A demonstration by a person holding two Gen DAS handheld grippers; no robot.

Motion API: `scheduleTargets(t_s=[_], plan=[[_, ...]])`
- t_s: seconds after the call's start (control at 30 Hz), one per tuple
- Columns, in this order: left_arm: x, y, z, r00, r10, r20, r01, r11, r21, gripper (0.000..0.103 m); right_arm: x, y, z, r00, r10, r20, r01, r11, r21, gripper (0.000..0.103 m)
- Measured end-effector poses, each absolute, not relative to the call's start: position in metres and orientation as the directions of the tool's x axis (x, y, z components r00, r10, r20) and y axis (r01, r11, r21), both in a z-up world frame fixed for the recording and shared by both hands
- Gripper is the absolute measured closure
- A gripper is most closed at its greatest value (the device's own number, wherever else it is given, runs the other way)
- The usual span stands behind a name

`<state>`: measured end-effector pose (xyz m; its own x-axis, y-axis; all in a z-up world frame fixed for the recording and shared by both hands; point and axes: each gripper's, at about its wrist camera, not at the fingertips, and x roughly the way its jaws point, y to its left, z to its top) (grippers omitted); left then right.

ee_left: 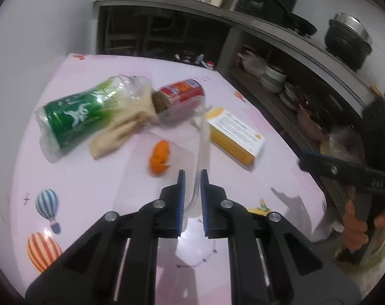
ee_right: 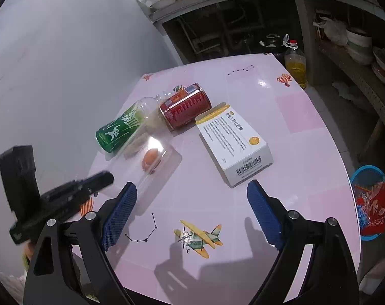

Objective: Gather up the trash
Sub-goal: 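Bring both tools back over the table toward the clear plastic tray, then grasp the clear tray rim with the left tool while the right tool grasps the orange piece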

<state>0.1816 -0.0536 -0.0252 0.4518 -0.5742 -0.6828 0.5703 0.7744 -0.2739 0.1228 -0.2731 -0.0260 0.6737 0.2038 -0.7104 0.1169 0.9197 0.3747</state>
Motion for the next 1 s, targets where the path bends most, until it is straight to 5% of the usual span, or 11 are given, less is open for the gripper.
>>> scheduleTargets(t_s=[0.47,0.73,1.0], plan=[[0.153,-0.056,-0.028,0.398,-0.627,-0.670,0.605,0.728,-0.322,0.093,0.122,-0.272,-0.028,0.673,0.211,-0.709,0.117,0.916,0.384,0.017],[0.163,-0.043,-0.014,0.533,-0.524,-0.664,0.546,0.813,-0.203,0.066,0.121,-0.272,-0.030,0.672,0.216,-0.708,0.122,0.911,0.394,0.017],[0.207,-0.038,-0.032,0.569,-0.383,-0.727,0.445,0.888,-0.119,0.061,0.122,-0.262,-0.032,0.664,0.235,-0.710,0.106,0.910,0.401,0.017]])
